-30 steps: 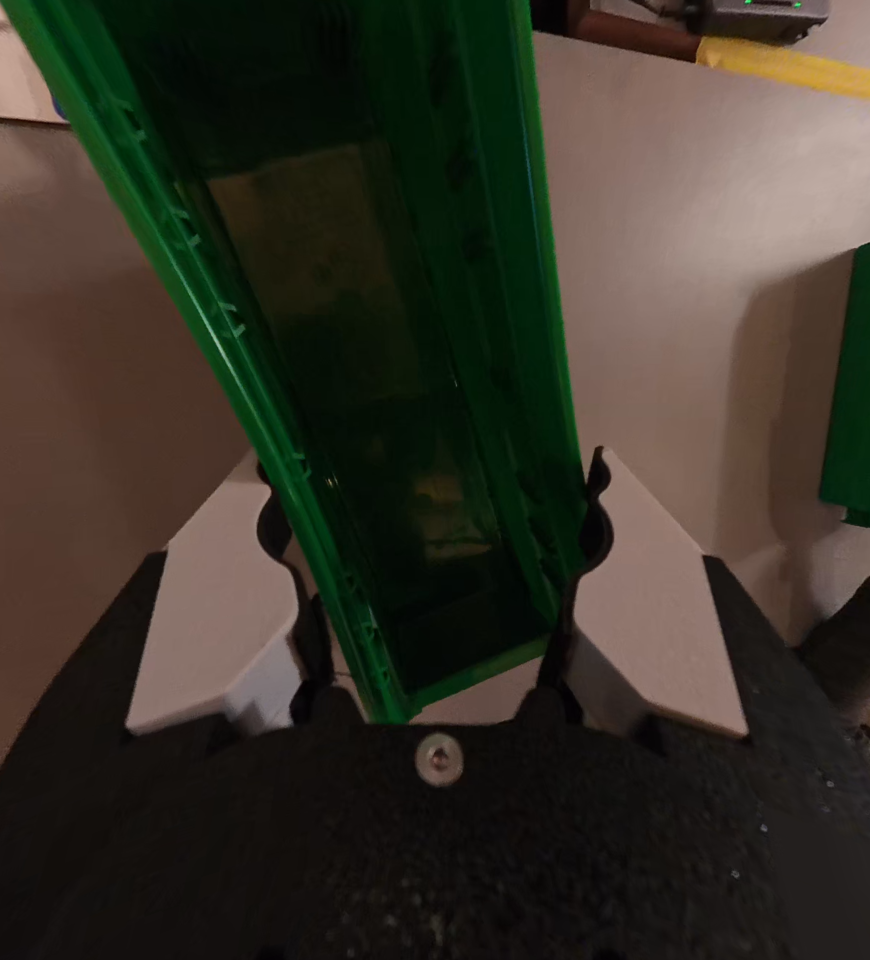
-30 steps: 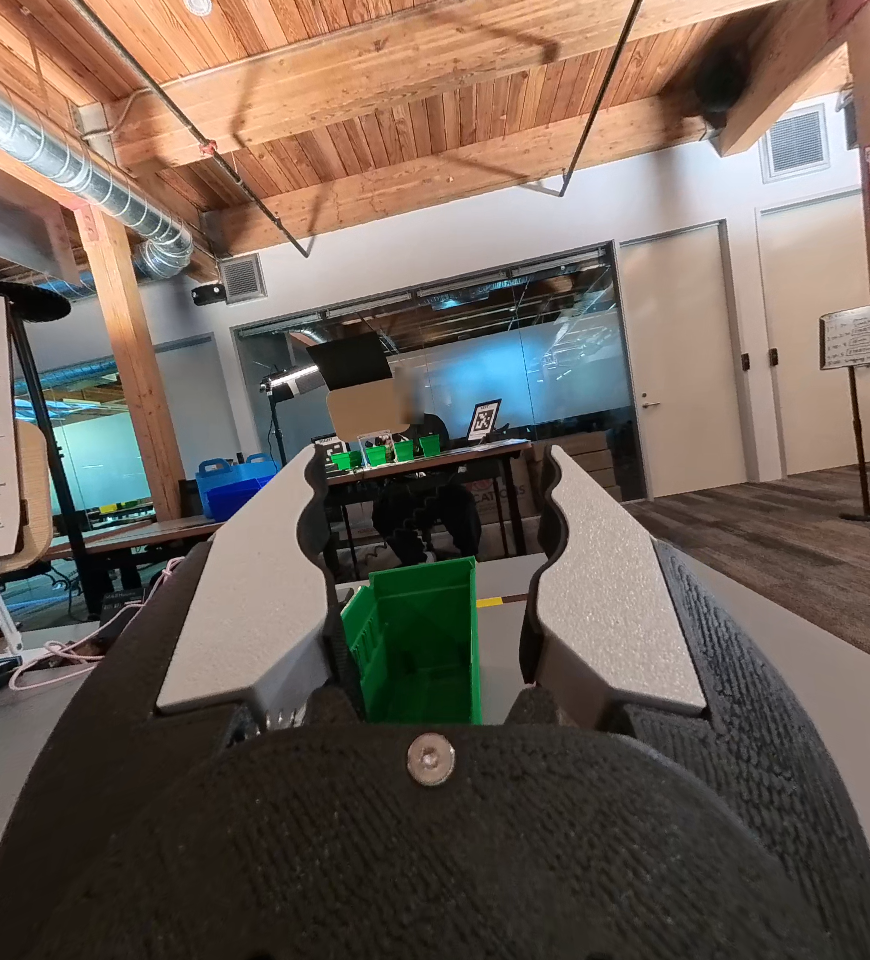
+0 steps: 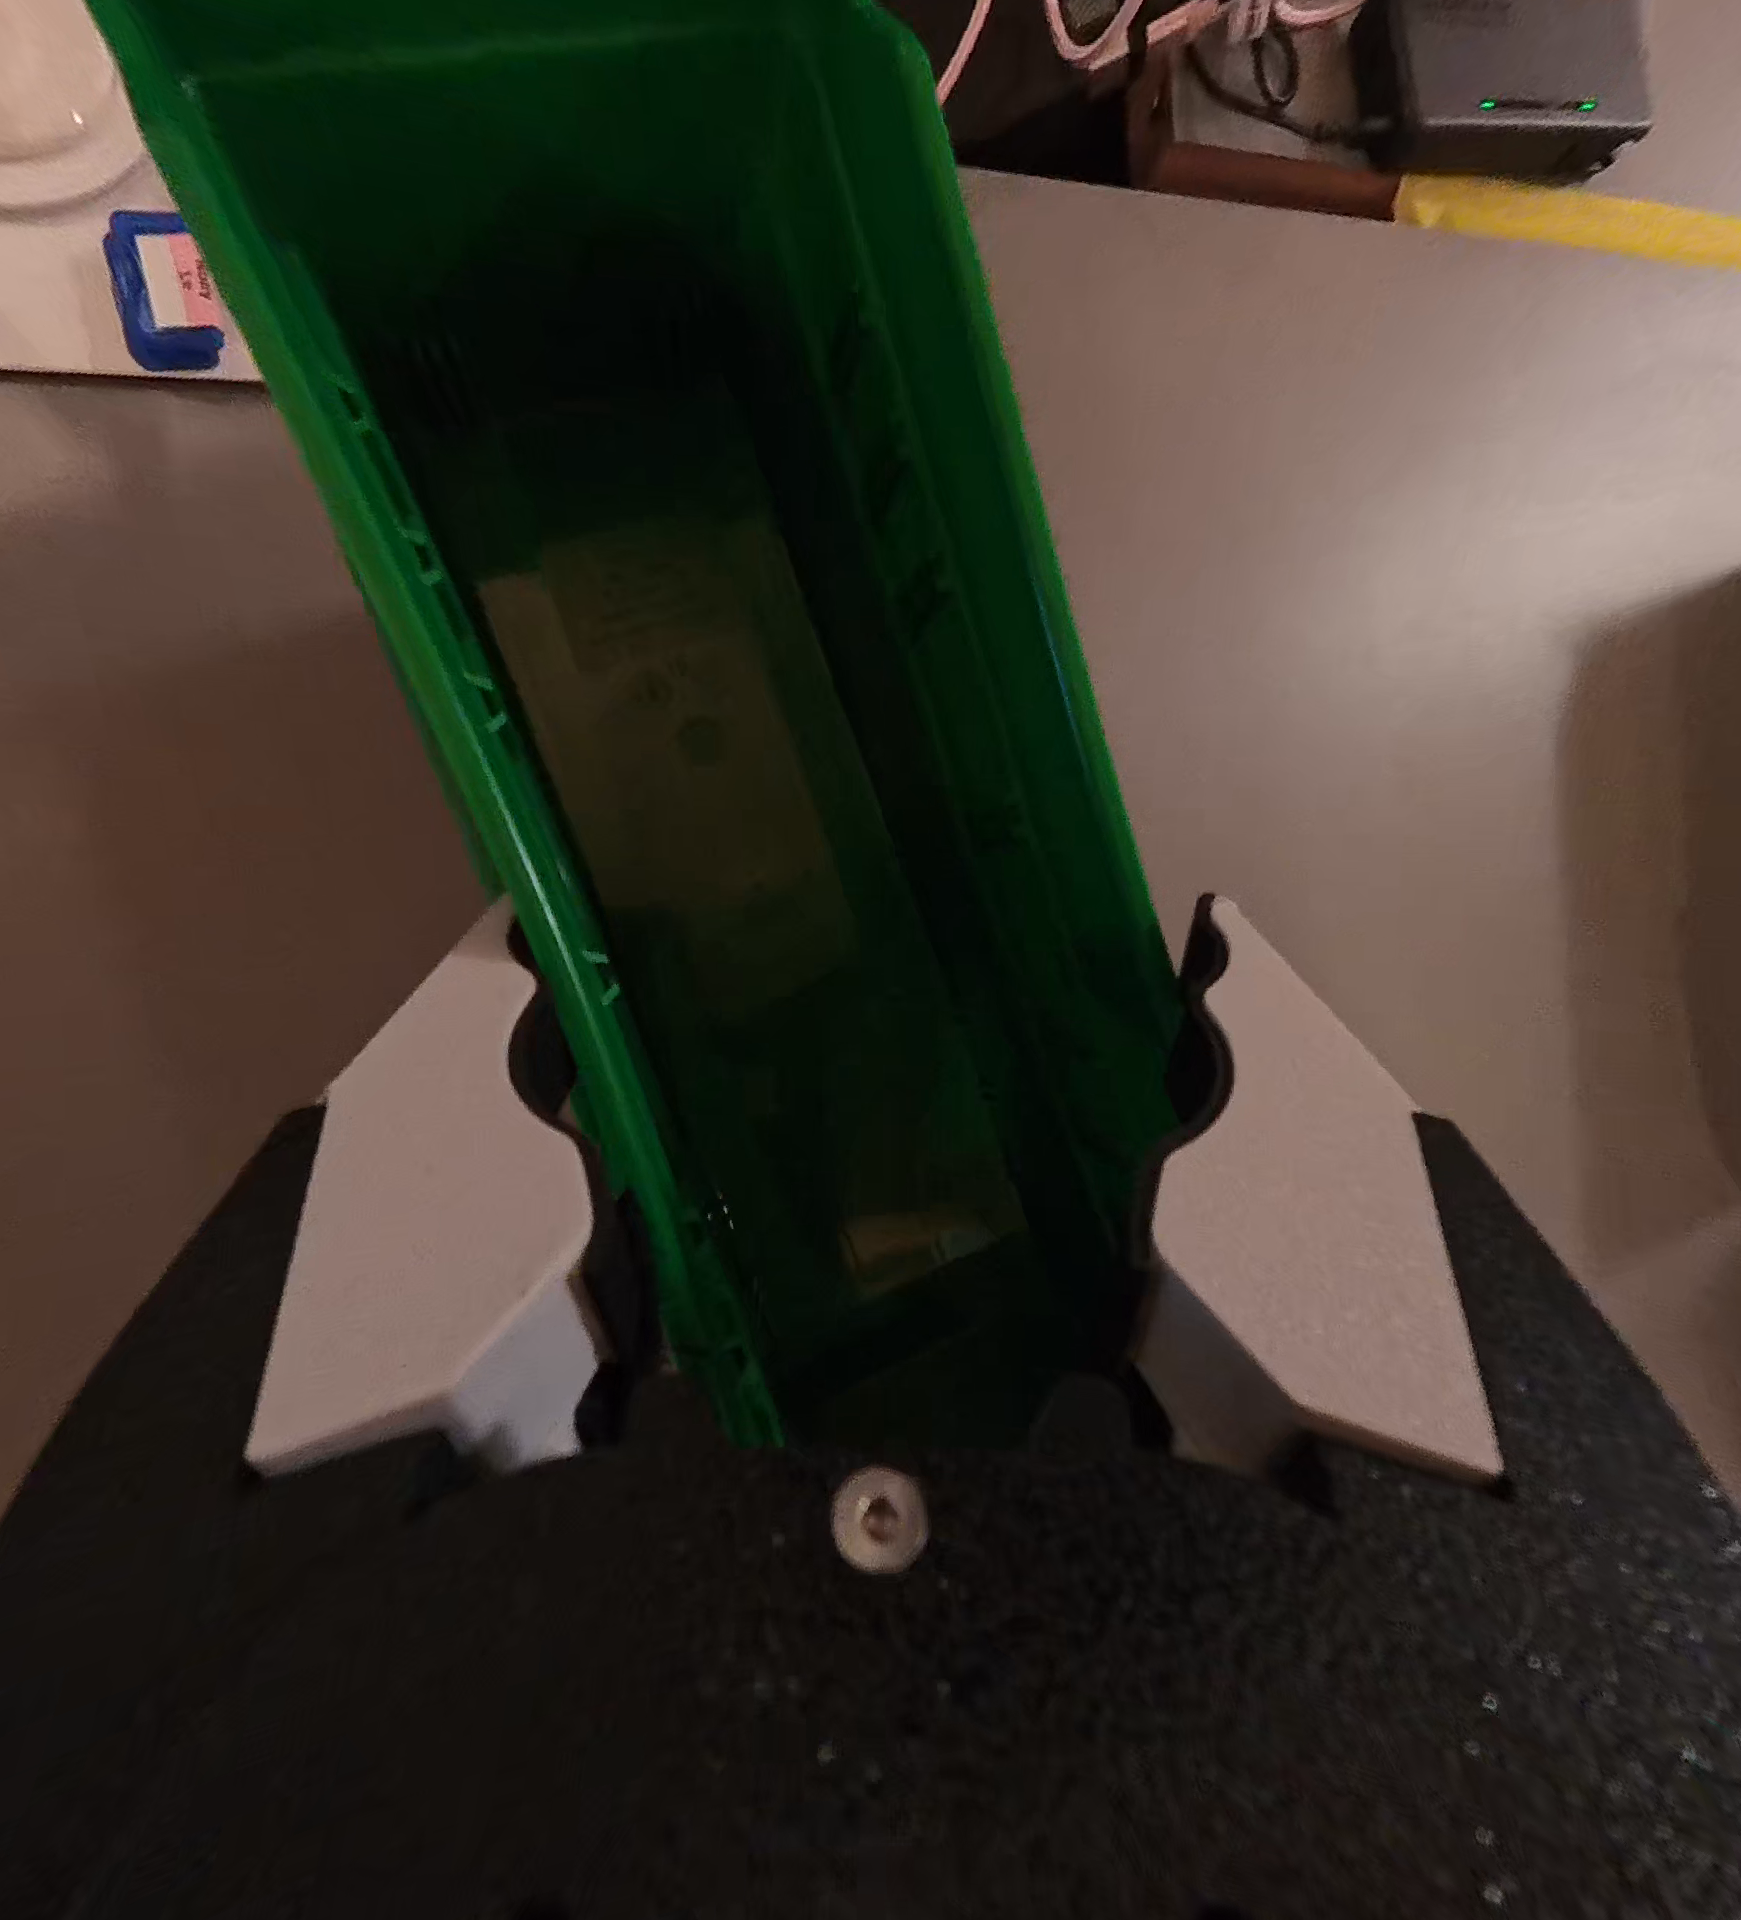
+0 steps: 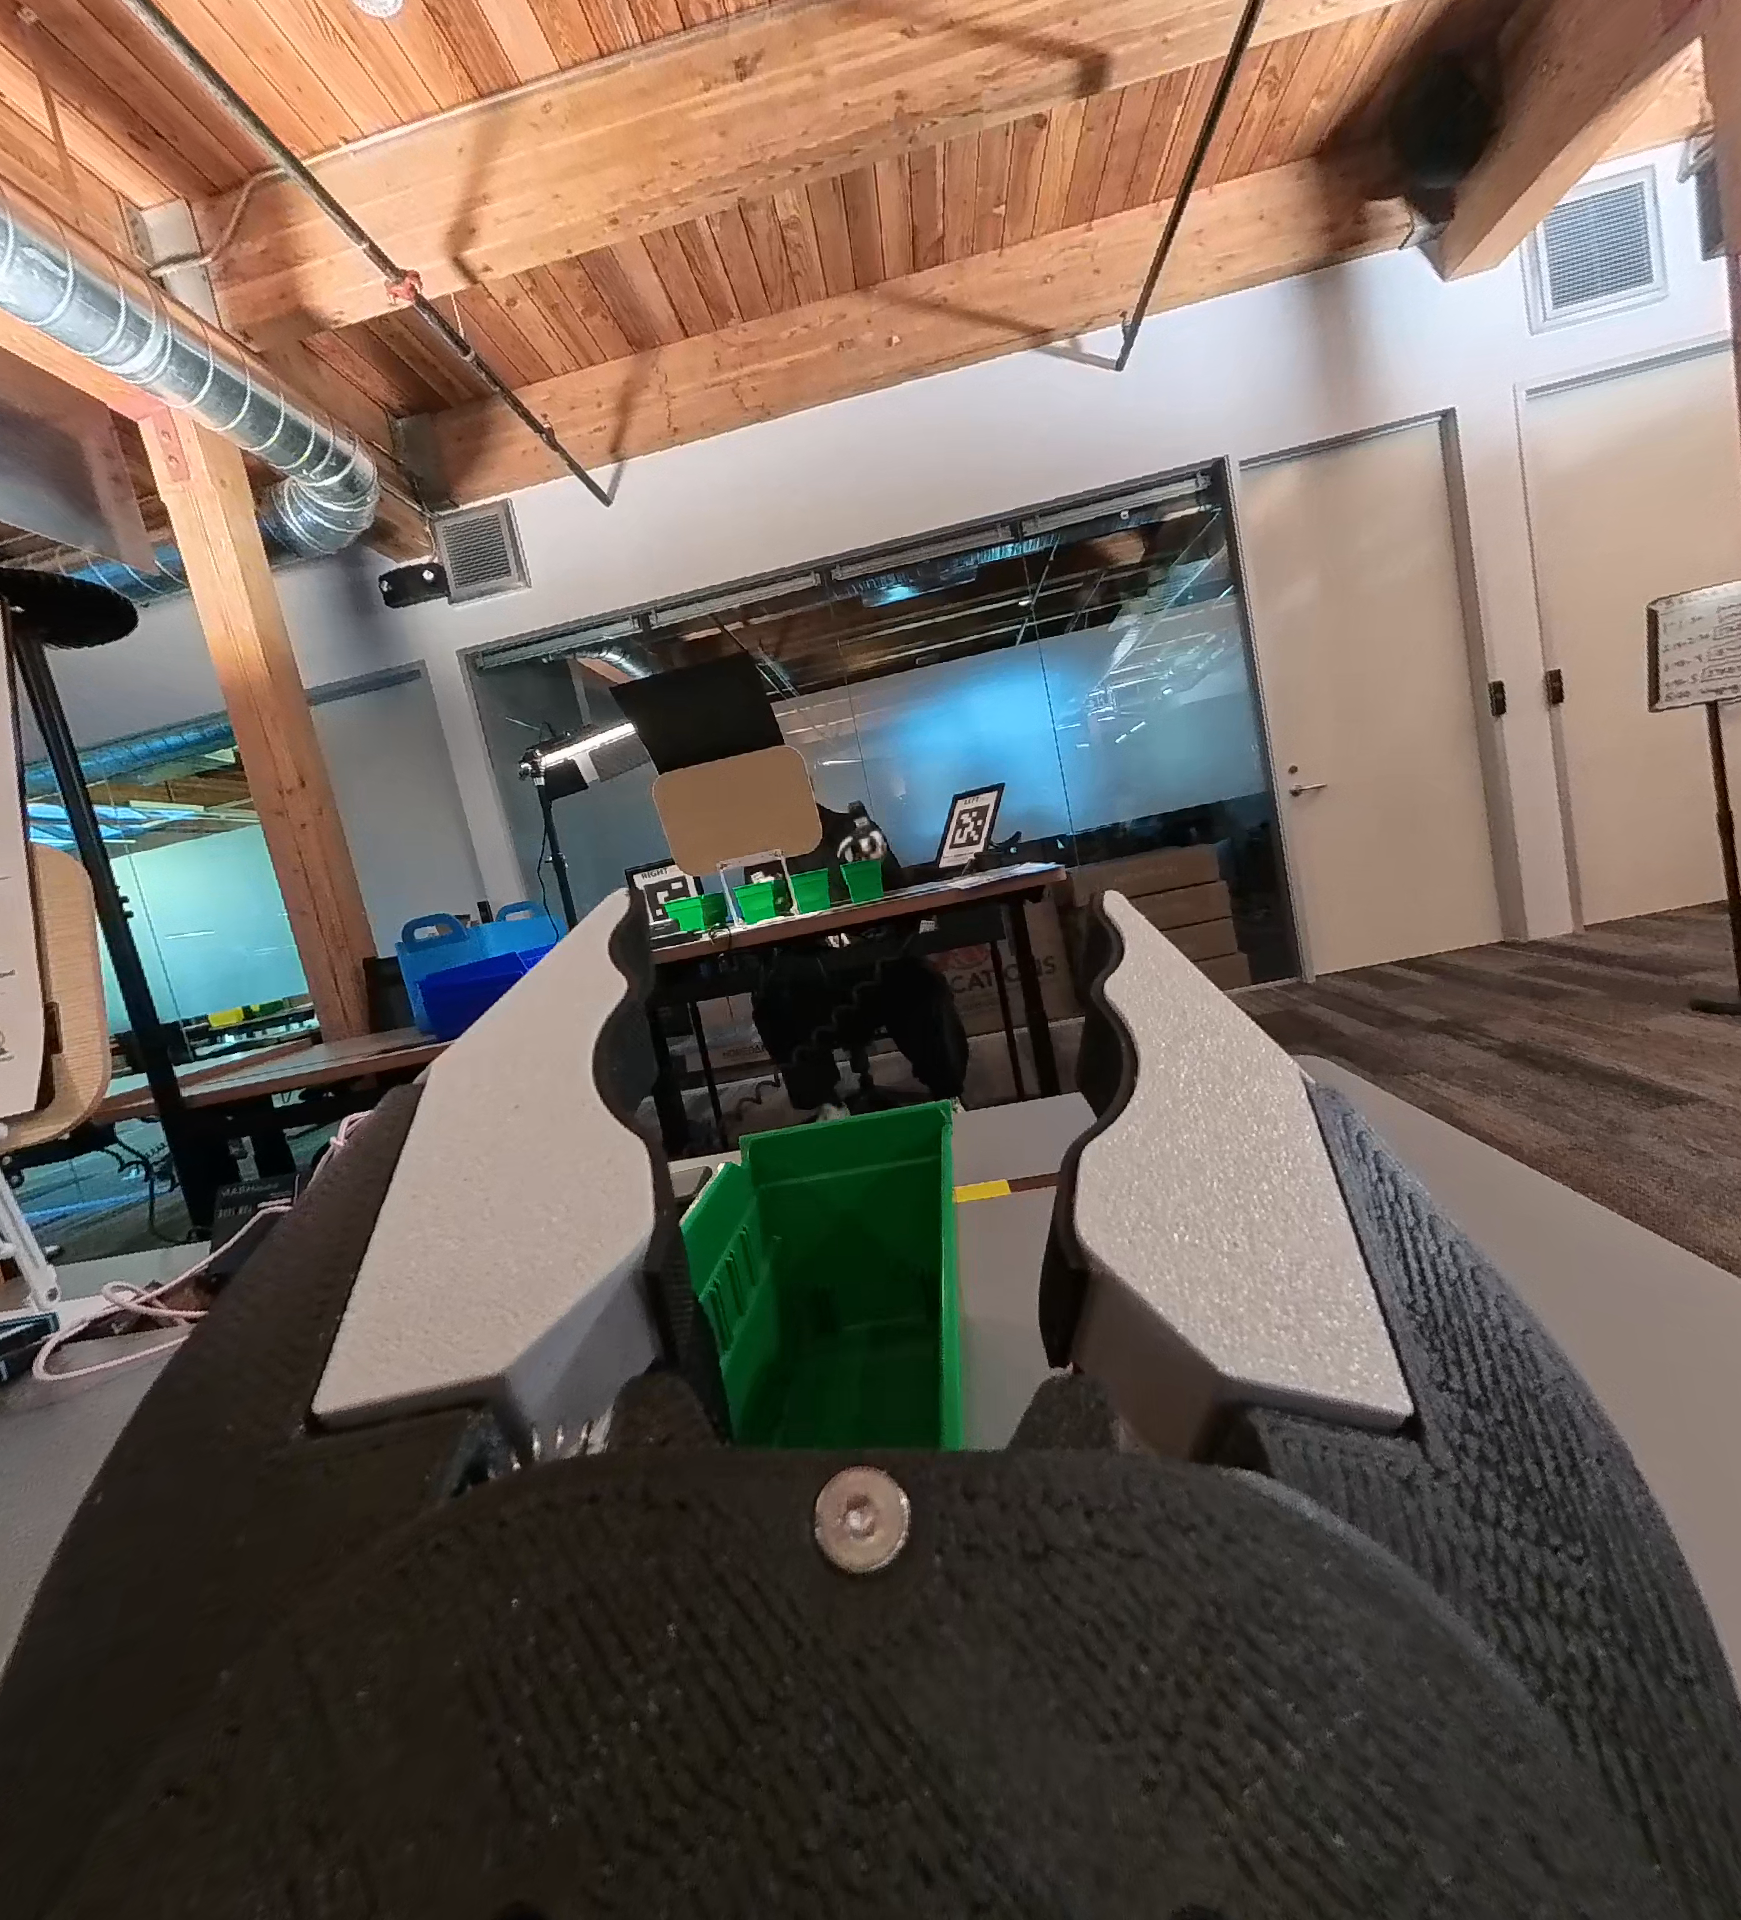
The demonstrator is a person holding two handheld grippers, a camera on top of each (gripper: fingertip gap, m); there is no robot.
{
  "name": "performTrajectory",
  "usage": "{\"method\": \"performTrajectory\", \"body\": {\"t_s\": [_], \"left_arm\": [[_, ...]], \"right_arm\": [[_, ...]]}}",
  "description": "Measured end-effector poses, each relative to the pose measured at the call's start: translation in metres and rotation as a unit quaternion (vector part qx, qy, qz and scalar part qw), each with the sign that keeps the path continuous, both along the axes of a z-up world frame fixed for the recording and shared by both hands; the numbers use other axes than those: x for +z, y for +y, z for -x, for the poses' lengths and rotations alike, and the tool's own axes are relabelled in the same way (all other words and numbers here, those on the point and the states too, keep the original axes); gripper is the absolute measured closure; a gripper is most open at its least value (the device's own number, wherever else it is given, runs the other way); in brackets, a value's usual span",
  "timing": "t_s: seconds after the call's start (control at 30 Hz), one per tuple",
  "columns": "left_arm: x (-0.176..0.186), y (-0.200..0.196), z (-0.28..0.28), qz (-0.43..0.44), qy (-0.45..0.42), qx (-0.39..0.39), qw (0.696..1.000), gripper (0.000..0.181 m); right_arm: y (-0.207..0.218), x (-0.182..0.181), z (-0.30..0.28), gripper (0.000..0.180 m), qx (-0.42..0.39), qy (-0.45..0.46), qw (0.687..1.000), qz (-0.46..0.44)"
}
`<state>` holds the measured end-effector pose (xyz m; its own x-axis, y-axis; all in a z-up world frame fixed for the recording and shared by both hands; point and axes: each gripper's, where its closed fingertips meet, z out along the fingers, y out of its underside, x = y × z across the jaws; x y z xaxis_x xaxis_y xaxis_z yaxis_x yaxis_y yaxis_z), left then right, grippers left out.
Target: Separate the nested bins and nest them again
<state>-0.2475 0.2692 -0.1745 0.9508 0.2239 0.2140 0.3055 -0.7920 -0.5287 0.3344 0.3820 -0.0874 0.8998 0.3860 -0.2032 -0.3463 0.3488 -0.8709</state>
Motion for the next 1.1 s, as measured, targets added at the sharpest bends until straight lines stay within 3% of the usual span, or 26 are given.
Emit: {"method": "performTrajectory", "body": {"t_s": [0.23,0.37,0.43,0.53,0.7,0.83,0.97,1.03,1.1], "left_arm": [[0.000,0.008,0.002,-0.016,-0.003,0.028,0.999,0.058],[0.014,0.013,-0.011,-0.072,-0.089,0.028,0.993,0.028],[0.018,0.013,-0.011,-0.081,-0.098,0.028,0.991,0.026],[0.024,0.010,0.000,-0.077,-0.040,0.038,0.995,0.021],[0.065,0.015,-0.007,-0.108,0.046,0.013,0.993,0.021],[0.081,0.042,-0.074,-0.117,0.042,-0.066,0.990,0.021],[0.077,0.083,-0.196,-0.108,-0.029,-0.184,0.977,0.022],[0.076,0.116,-0.247,-0.130,-0.037,-0.210,0.968,0.040],[0.068,0.147,-0.295,-0.136,-0.042,-0.228,0.963,0.047]], "right_arm": [[0.000,0.000,0.000,0.098,0.002,0.003,1.000,0.001],[0.000,0.000,-0.001,0.097,0.004,0.006,1.000,0.001],[0.000,0.000,-0.001,0.097,0.004,0.008,1.000,0.001],[0.000,0.001,-0.002,0.097,0.005,0.010,1.000,0.000],[0.000,0.001,-0.002,0.097,0.004,0.011,1.000,-0.001],[0.000,0.000,-0.003,0.096,-0.005,0.006,1.000,-0.001],[-0.007,0.007,-0.015,0.096,-0.042,0.002,0.999,-0.027],[-0.010,0.012,-0.024,0.096,-0.057,0.007,0.998,-0.039],[-0.011,0.013,-0.032,0.096,-0.073,0.007,0.996,-0.045]]}}
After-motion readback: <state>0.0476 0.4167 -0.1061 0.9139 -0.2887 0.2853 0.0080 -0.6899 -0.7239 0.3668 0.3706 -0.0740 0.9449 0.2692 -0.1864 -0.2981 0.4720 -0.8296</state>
